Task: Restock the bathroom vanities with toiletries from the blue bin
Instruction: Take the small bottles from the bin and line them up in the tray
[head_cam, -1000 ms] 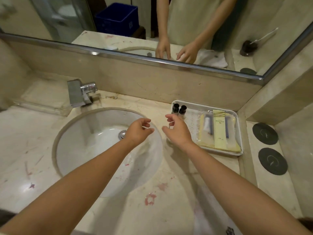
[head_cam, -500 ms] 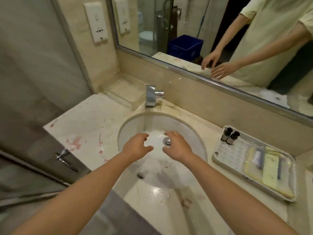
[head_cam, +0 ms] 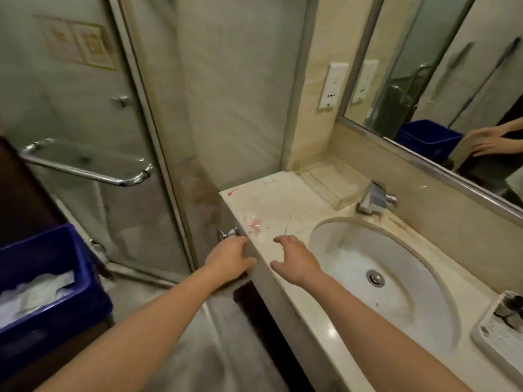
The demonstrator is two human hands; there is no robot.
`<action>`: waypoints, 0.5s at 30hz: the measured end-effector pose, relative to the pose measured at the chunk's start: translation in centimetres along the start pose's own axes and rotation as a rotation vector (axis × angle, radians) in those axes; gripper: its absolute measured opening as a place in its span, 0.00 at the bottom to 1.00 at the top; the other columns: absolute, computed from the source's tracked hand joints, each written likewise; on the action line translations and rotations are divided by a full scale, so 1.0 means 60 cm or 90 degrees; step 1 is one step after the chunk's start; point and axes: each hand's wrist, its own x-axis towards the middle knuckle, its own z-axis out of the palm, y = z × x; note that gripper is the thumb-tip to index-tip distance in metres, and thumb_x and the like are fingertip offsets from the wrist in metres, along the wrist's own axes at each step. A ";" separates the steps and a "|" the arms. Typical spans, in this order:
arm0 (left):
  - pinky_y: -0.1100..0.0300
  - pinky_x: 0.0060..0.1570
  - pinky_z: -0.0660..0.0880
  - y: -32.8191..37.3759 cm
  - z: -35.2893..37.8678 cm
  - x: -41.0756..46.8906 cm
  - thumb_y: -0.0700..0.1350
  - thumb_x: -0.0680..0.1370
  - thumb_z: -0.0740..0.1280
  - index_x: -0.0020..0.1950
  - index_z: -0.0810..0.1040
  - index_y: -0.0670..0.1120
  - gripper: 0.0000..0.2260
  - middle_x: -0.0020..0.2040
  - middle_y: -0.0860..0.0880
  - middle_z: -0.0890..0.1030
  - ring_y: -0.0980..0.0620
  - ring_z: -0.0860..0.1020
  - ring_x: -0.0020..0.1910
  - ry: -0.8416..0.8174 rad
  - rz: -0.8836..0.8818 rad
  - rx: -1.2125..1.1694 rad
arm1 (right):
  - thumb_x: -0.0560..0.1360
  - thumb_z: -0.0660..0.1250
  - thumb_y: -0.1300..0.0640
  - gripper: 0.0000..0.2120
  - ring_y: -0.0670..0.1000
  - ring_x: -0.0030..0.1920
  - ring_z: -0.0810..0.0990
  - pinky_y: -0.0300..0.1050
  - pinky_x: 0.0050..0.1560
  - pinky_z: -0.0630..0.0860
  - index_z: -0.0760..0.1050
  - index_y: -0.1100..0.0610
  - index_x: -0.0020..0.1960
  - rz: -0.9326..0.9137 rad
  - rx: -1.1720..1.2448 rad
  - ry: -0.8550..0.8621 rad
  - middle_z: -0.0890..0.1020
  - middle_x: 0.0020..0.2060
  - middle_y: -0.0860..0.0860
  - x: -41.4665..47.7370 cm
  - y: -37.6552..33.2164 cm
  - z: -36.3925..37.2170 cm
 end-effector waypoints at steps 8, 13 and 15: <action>0.55 0.60 0.73 -0.212 -0.100 -0.133 0.58 0.75 0.69 0.72 0.69 0.53 0.27 0.66 0.52 0.73 0.52 0.74 0.63 0.095 -0.123 0.016 | 0.72 0.68 0.52 0.27 0.53 0.68 0.70 0.49 0.64 0.71 0.68 0.52 0.70 -0.133 0.010 -0.030 0.72 0.66 0.51 0.010 -0.239 0.107; 0.57 0.58 0.74 -0.325 -0.161 -0.228 0.57 0.74 0.69 0.72 0.68 0.54 0.27 0.66 0.54 0.73 0.55 0.75 0.61 0.140 -0.195 -0.020 | 0.73 0.69 0.50 0.29 0.53 0.69 0.69 0.50 0.66 0.70 0.66 0.52 0.72 -0.209 -0.006 -0.065 0.70 0.69 0.51 0.011 -0.368 0.170; 0.56 0.57 0.75 -0.359 -0.181 -0.266 0.57 0.74 0.70 0.71 0.69 0.54 0.27 0.65 0.55 0.74 0.55 0.76 0.59 0.163 -0.224 -0.031 | 0.74 0.68 0.50 0.29 0.53 0.69 0.69 0.50 0.66 0.71 0.65 0.52 0.73 -0.242 -0.021 -0.077 0.69 0.69 0.51 0.010 -0.416 0.190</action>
